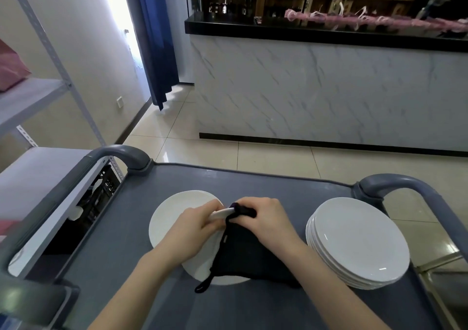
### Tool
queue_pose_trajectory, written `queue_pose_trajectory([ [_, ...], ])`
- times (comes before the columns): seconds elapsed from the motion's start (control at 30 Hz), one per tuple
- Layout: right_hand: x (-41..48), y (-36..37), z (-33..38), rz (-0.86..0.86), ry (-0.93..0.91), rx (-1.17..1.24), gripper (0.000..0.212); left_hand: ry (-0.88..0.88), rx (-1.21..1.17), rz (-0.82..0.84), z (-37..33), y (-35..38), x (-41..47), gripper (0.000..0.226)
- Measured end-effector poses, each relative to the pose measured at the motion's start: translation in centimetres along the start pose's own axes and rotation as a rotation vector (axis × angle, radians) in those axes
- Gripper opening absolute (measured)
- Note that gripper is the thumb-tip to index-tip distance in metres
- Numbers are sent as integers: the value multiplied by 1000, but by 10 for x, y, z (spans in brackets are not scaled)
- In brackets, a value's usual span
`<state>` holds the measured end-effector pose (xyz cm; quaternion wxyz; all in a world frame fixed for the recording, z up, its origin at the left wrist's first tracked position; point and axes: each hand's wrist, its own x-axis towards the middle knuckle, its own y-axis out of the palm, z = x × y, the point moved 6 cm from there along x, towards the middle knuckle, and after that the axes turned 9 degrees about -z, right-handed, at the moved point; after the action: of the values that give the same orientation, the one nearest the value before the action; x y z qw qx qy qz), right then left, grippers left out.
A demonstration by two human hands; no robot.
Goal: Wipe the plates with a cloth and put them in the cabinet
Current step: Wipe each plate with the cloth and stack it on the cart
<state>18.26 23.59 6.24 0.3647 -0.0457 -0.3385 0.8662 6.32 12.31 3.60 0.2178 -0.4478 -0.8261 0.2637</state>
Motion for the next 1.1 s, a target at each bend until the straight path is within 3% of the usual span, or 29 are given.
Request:
queue_pose_trajectory([
  [0.17,-5,-11,-25,3,101,260,10,7,-89,-87,4,-14,-6,24],
  [0.27,-22,-13,-53,-37,291,522,16,-144,-321,-188,13,-23,-15,6],
  [0.33,-39,-5,-73,-58,427,657,13,-240,-459,-266,20,-24,-21,14],
  [0.43,-64,10,-90,-57,498,702,15,-338,-582,-367,28,-21,-29,5],
  [0.53,-65,10,-93,-77,501,696,18,-341,-566,-332,26,-15,-34,20],
  [0.67,-40,-13,-71,-61,388,665,20,-281,-523,-239,18,-22,-29,8],
  [0.8,-15,-21,-35,40,177,422,17,-102,-203,-19,-4,-20,-9,4],
  [0.9,-13,-7,-17,101,54,288,16,-14,-26,47,-10,-12,-1,17],
  [1.0,-16,-10,-23,-18,91,398,20,-115,-155,-51,1,-22,-1,9],
  [1.1,-25,-13,-49,-146,318,799,18,-279,-392,-146,24,-29,-13,11],
])
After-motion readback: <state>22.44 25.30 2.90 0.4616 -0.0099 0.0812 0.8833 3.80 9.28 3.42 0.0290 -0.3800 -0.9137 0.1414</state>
